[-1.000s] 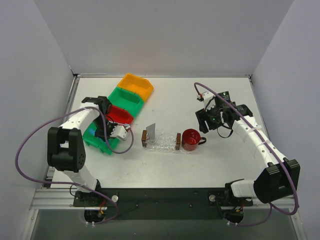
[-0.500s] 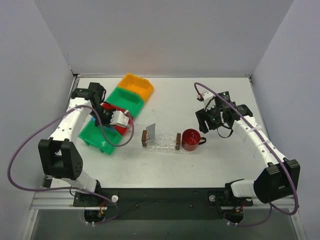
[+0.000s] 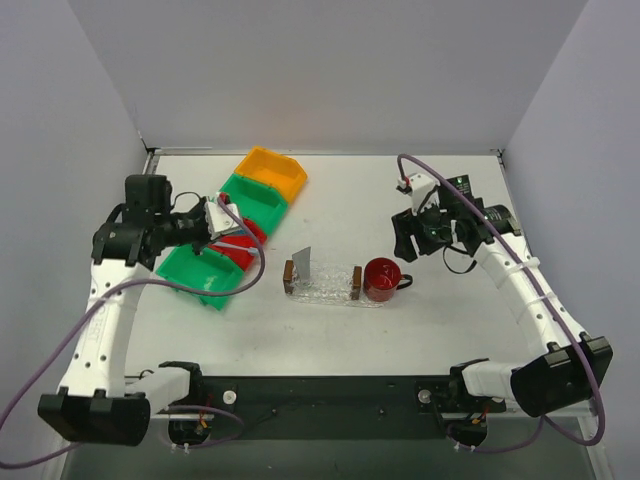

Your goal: Prepare toiletry sets of a toothbrush and toothpaste on the tray

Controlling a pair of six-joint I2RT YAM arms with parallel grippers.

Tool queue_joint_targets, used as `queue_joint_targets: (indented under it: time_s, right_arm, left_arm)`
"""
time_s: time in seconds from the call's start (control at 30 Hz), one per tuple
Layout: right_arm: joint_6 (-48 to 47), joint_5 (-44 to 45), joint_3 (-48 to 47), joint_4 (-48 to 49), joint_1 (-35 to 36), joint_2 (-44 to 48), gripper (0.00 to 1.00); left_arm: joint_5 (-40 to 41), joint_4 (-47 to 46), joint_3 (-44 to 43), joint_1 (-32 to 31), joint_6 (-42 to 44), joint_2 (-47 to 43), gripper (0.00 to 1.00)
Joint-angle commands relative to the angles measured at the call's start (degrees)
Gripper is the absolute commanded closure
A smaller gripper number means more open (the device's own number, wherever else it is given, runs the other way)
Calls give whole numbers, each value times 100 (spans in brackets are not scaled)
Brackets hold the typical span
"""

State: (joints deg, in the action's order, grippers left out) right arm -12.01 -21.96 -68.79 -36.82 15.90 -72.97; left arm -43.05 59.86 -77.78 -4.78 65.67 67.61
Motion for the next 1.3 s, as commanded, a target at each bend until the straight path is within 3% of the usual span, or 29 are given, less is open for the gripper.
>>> queue_joint_targets:
  time_s: [0.0, 0.2, 0.33, 0.57, 0.97, 1.27]
  right_arm:
    - [-47, -467, -652, -457, 237, 222, 41]
    - [-249, -511, -1636, -721, 1063, 12, 39]
    - [-276, -985, -2330, -827, 1406, -287, 39]
    - [-398, -1065, -3350, -994, 2285, -885, 39]
    - [-460, -881, -4080, -994, 3296, -1474, 38]
    - [-469, -609, -4317, -994, 3490, -1659, 39]
  left_arm:
    - [-468, -2590, 429, -41, -2951, -844, 100]
    - [-353, -3489, 579, -243, -4588, -1180, 100]
    - [-494, -3875, 702, -436, -5649, -1224, 100]
    - [-722, -4842, 1282, -823, -7022, -1207, 100]
    - [-1003, -5800, 1792, -1201, -7867, -1031, 100]
    - [-1478, -6574, 2170, -1385, -8447, -1040, 100]
